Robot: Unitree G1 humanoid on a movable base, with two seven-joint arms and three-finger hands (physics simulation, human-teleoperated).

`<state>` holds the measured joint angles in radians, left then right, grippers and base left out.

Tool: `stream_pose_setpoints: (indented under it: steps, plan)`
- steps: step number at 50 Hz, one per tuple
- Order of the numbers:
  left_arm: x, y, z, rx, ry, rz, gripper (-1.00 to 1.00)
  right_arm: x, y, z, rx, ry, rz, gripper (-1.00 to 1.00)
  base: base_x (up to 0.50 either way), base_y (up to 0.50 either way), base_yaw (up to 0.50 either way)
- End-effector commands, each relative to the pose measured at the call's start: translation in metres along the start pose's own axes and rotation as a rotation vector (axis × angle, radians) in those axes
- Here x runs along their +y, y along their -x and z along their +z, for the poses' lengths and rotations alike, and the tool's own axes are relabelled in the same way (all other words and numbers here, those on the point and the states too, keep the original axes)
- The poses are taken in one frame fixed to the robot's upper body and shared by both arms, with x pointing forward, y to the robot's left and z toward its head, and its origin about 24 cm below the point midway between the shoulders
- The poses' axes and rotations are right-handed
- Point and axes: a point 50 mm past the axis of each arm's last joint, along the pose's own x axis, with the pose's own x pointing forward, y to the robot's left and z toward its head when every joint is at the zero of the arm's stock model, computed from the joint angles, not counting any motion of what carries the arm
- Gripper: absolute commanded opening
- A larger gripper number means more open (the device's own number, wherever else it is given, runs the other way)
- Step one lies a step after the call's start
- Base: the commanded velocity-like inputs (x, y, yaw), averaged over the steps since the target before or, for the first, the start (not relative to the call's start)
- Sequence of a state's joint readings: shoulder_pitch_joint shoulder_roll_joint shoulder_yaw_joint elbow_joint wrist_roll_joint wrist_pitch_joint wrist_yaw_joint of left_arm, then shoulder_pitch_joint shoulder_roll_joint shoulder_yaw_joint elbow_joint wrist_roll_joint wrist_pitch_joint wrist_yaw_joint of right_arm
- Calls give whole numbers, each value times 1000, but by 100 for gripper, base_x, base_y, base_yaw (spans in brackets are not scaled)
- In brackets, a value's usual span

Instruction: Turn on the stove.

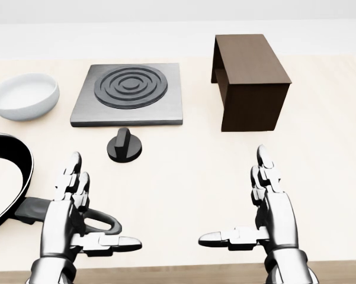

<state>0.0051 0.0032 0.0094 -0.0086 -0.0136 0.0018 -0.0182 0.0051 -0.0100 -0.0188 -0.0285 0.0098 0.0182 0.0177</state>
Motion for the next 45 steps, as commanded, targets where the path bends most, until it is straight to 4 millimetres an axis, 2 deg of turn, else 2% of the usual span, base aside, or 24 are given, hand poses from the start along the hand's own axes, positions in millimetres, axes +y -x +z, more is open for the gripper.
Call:
stream_pose_setpoints:
  steps: [1,11,15,19,21,26,34,45]
  plan:
    - [3,2,2,-6,19,-13,100,-11,2,12,-24,-2,-7,100,0,0,0]
    - [0,3,6,-12,17,-25,100,-17,1,14,-32,-2,-28,100,0,0,0]
    - [2,3,7,-15,18,-20,100,-28,3,26,-69,-14,-79,100,0,0,0]
    - [3,3,8,-17,21,-13,100,-52,12,54,-193,-62,-206,100,0,0,0]
    - [3,3,7,-20,18,-6,100,-55,17,64,-241,-98,-235,100,0,0,0]
    - [2,3,6,-21,20,-11,100,-65,21,68,-262,-125,-309,100,0,0,0]
    - [2,3,7,-24,17,-8,100,-88,33,85,-344,-153,-406,100,0,0,0]
    - [1,4,6,-24,17,-10,100,-82,31,87,-349,-144,-376,100,0,0,0]
